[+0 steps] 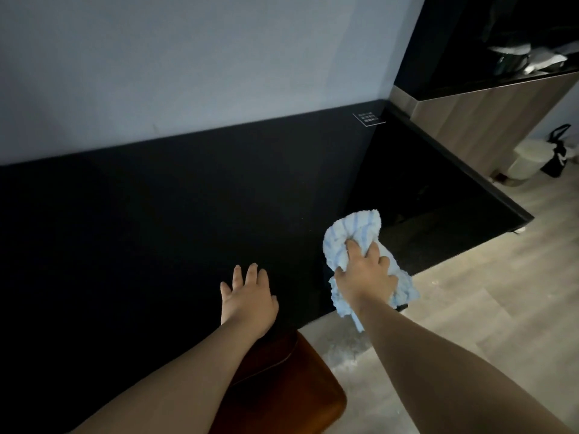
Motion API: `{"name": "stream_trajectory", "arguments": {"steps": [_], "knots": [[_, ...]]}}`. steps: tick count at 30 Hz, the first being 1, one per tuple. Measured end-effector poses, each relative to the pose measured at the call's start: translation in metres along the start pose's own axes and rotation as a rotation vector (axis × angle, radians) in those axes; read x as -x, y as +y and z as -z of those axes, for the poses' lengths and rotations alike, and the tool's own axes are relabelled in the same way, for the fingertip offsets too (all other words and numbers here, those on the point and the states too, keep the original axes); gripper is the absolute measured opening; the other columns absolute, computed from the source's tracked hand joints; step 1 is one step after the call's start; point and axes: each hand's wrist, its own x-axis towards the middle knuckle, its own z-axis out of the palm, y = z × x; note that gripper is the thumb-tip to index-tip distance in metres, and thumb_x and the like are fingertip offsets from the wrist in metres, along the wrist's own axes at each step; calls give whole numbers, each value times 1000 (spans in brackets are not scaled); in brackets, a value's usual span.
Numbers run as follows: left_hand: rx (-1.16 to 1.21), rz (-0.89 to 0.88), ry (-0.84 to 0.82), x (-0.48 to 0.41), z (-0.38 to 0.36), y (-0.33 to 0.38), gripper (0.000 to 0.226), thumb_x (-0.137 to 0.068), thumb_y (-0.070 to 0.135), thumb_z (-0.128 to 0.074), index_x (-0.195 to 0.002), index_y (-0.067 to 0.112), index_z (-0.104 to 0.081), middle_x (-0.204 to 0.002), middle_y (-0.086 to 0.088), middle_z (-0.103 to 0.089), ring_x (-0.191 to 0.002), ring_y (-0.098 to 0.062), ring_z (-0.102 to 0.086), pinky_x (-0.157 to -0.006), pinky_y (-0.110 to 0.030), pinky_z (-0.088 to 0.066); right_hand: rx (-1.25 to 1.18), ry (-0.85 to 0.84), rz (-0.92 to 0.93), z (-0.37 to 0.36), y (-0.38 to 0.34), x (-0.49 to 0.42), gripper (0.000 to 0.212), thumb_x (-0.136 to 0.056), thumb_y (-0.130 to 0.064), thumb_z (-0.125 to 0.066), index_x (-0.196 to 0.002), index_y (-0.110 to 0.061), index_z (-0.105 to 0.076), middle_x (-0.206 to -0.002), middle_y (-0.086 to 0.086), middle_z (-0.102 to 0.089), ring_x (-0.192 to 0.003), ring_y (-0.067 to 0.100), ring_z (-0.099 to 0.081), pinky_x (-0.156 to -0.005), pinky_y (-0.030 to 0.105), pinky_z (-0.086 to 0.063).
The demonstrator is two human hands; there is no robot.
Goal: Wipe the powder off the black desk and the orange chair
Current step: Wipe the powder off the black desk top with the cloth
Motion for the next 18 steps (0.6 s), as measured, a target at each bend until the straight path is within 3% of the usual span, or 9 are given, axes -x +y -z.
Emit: {"name": "stream_trajectory", "arguments": {"steps": [6,11,15,18], "knots": [[27,54,10,7,-21,50,60,-100,38,-25,-151,20,1,-158,-8,8,-144,-35,8,-116,-54,-10,-70,32,-187,15,104,2,55,-92,-41,-49,-141,-35,-24,-142,11,-27,-120,33,-33,-91,48,-36],[56,69,24,6,-28,78,60,-99,39,-28,-151,20,-2,-159,-7,5,-145,-33,5,-116,-51,-11,-275,132,-358,35,167,6,52,-86,-33,-56,-134,-29,-36,-137,14,-34,-116,37,-37,-93,50,-35],[137,44,70,7,-26,78,56,-99,33,-34,-150,22,-13,-158,-2,-8,-146,-25,-5,-116,-44,-17,-375,210,-197,50,145,4,51,-83,-36,-59,-130,-30,-42,-130,15,-41,-112,38,-41,-92,48,-37],[321,64,140,10,-19,71,51,-99,25,-39,-147,23,-24,-155,0,-22,-141,-17,-24,-111,-35,-31,-373,202,15,54,105,5,51,-82,-40,-57,-129,-30,-42,-129,13,-42,-114,37,-43,-92,47,-40]]}}
